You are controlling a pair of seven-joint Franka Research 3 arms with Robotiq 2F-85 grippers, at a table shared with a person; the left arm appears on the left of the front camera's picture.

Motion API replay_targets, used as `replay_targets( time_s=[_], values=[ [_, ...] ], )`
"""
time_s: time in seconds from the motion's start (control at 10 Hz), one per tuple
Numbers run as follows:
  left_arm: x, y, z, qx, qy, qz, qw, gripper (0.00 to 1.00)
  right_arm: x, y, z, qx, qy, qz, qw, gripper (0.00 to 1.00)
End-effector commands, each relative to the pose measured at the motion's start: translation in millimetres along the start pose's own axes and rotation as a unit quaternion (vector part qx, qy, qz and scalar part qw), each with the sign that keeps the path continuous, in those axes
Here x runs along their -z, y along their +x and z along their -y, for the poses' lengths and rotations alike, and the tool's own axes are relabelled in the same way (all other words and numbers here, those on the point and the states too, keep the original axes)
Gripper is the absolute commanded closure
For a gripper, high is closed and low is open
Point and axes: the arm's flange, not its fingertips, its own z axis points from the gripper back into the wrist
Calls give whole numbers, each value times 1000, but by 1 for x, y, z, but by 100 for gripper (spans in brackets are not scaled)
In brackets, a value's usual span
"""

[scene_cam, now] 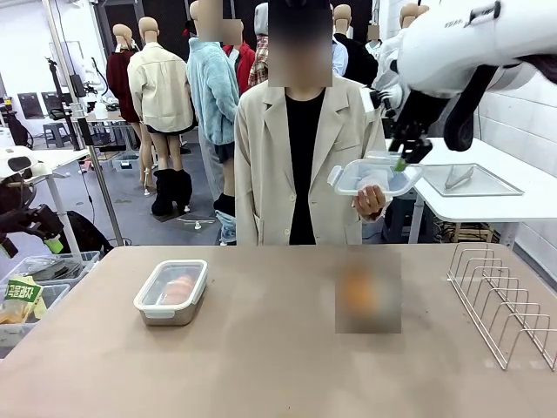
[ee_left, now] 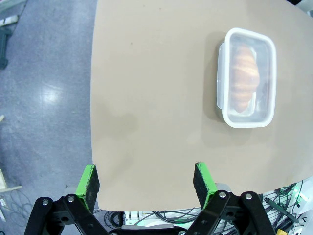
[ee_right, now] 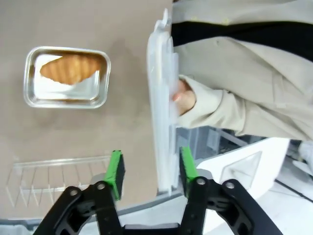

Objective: Place the bread in airtight containers.
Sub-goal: Release when the human grabs the Airtight Container lid.

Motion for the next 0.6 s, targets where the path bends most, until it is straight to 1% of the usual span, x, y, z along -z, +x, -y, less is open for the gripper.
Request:
replay_targets(
  time_s=[0.0, 0.1, 0.3, 0.4, 0.5],
  values=[
    [0, -1, 0, -8, 4, 5, 1000, 0, -31, -44, -1, -8, 57, -3, 998, 0],
    [0, -1, 0, -8, 4, 5, 1000, 0, -41, -69, -3, -15, 109, 5, 994, 0],
    [0, -1, 0, -8, 4, 5, 1000, 0, -43, -111, -26, 13, 210, 40, 977, 0],
    [0, -1, 0, -8, 4, 5, 1000, 0, -39, -128, -35, 48, 245, 61, 966, 0],
    [0, -1, 0, -8, 4, 5, 1000, 0, -34, -139, -43, 50, 262, 66, 962, 0]
  ],
)
